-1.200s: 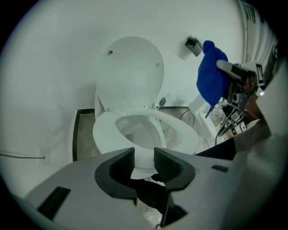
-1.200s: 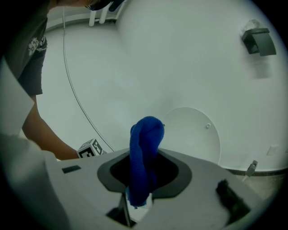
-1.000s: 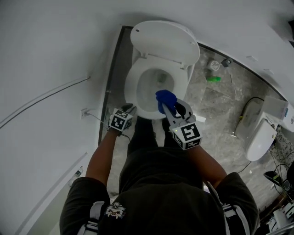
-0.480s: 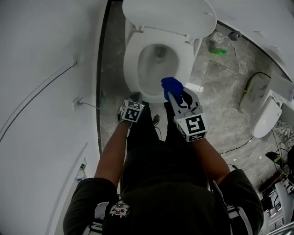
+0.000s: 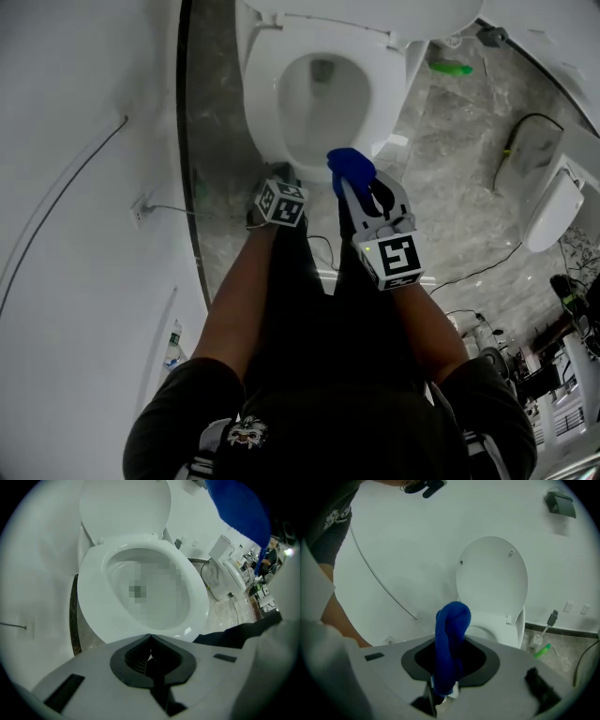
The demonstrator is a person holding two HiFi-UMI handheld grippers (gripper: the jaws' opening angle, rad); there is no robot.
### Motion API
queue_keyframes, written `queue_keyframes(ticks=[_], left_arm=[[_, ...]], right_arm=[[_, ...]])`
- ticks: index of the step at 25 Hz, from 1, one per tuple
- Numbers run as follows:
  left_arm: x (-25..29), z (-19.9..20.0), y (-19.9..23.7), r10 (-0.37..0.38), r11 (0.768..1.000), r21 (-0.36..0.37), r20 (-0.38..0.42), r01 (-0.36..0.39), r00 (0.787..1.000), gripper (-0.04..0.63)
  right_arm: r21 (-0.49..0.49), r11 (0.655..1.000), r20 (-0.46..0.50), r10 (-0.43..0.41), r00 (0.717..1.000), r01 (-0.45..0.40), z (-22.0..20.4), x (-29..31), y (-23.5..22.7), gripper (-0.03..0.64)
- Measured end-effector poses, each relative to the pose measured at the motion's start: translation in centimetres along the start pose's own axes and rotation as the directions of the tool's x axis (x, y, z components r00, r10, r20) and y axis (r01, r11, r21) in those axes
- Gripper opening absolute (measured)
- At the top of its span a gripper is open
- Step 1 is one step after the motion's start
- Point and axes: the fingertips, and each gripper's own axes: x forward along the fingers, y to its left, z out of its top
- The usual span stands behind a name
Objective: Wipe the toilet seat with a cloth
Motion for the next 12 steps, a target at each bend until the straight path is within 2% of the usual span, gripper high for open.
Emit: queue_keyframes(ticks=[8, 12], left_arm=[[0.3, 0.1, -0.1, -0.024, 1.000, -0.004, 0.056, 0.024, 0.998, 0.012], [-2.2, 1.7, -0.8, -0.072, 0.997, 0.054, 0.161, 0.064, 0.984, 0.011]], right_arm=[[0.013, 0.999, -0.014, -0.038, 0.999, 0.039, -2.3, 1.4, -0.3, 0.095], [-0.002, 0.999, -0.009, -0.038, 0.999, 0.038, -2.6, 2.6, 0.0, 0.095]])
